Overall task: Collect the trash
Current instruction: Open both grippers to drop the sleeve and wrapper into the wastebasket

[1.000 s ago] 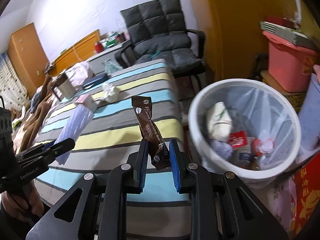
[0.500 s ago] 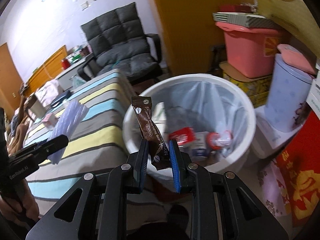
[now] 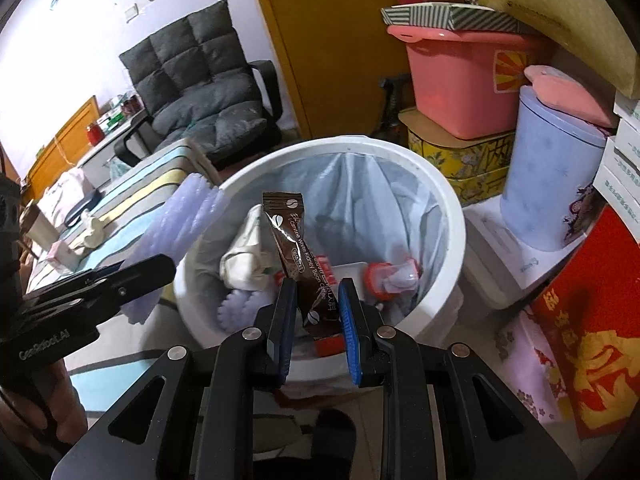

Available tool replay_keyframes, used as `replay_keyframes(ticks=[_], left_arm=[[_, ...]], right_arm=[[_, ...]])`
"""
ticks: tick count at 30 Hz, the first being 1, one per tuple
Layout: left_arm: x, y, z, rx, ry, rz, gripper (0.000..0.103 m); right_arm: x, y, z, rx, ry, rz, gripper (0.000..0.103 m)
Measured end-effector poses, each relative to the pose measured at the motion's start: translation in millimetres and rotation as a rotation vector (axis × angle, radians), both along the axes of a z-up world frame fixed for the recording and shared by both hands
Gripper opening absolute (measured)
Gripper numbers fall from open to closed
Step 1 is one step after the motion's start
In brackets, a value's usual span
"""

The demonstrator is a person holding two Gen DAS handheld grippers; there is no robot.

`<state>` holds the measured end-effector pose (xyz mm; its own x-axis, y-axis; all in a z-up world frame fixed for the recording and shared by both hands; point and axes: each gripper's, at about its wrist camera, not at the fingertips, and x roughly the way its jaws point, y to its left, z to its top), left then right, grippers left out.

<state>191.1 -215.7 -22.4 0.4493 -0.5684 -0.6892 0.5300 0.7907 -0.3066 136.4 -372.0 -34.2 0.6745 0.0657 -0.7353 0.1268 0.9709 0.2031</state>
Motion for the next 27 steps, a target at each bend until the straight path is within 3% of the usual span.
replay_keyframes(ticks=[5, 8, 9, 12, 27], left_arm=[[11.4, -11.0, -4.6, -0.007, 0.01, -0.018, 0.036], [12.2, -7.7, -5.2, -0.008, 0.003, -0.002, 0.057], [12.0, -5.8, -4.7, -0.014, 0.002, 0.001, 0.058], [11.3, -1.8, -2.4, -0.014, 0.001, 0.013, 0.058], [-9.1, 52.3, 18.0, -0.019, -0.037, 0.116, 0.058]], right_arm=[[7.3, -6.2, -5.0, -0.006, 0.016, -0.011, 0.025], [7.7, -9.1, -5.8, -0.004, 0.015, -0.031, 0.027], [6.7, -9.1, -5.5, 0.0, 0.01, -0.032, 0.031], [4.3, -6.7, -3.4, -0.005, 0.0, -0.03, 0.048], [-9.6, 32.1, 24.5, -0.045, -0.076, 0.055, 0.048]])
